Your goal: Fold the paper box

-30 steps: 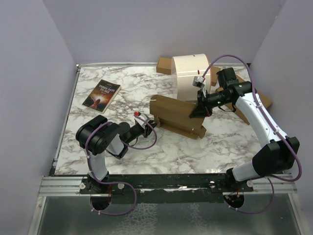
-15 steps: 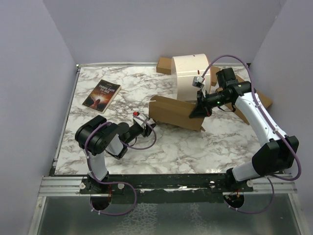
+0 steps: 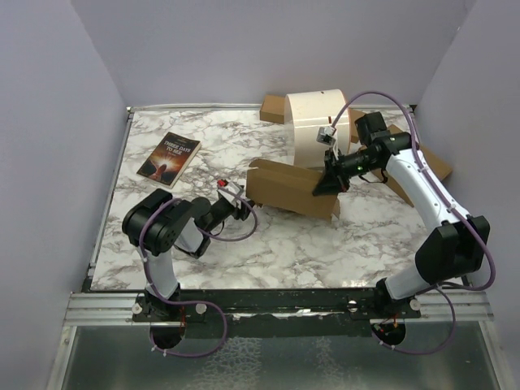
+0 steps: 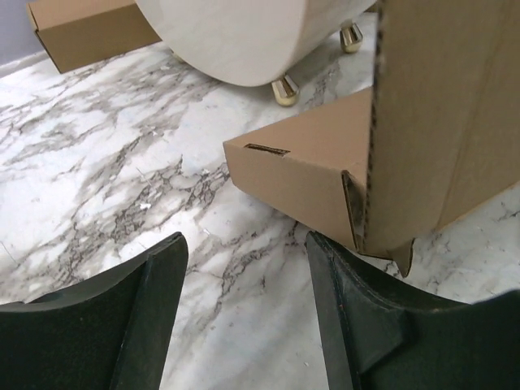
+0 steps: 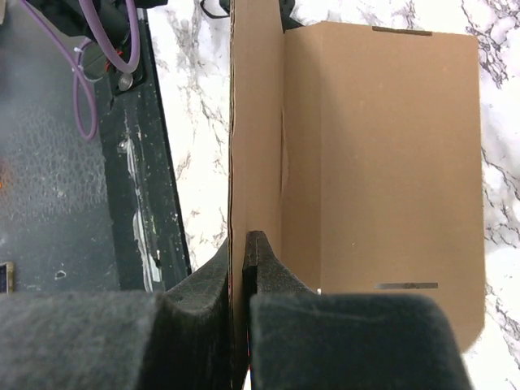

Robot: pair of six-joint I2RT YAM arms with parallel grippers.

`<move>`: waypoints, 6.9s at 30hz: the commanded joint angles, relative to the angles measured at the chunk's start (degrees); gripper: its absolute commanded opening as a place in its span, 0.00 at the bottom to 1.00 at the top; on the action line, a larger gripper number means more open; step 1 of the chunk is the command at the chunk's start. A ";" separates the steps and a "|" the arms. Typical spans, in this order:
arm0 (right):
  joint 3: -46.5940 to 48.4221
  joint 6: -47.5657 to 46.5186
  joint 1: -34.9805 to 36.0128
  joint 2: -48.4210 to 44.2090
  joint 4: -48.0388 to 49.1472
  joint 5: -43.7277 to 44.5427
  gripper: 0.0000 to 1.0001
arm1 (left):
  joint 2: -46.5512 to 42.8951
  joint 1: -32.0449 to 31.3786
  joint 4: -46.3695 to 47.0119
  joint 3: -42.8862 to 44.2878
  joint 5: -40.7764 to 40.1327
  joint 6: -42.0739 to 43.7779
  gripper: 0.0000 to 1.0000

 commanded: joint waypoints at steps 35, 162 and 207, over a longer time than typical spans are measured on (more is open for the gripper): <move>8.98 -4.41 -6.96 -1.14 -3.97 -0.65 0.01 | -63.94 9.14 -41.29 -8.62 -3.32 -19.04 0.86; 0.84 -6.42 0.42 1.49 -1.90 2.23 0.01 | -29.88 -7.90 -3.49 -20.20 -5.40 5.13 0.07; 2.81 -6.04 0.50 1.29 -1.91 2.90 0.01 | -57.35 -2.28 -51.16 -9.23 -22.75 -5.34 0.41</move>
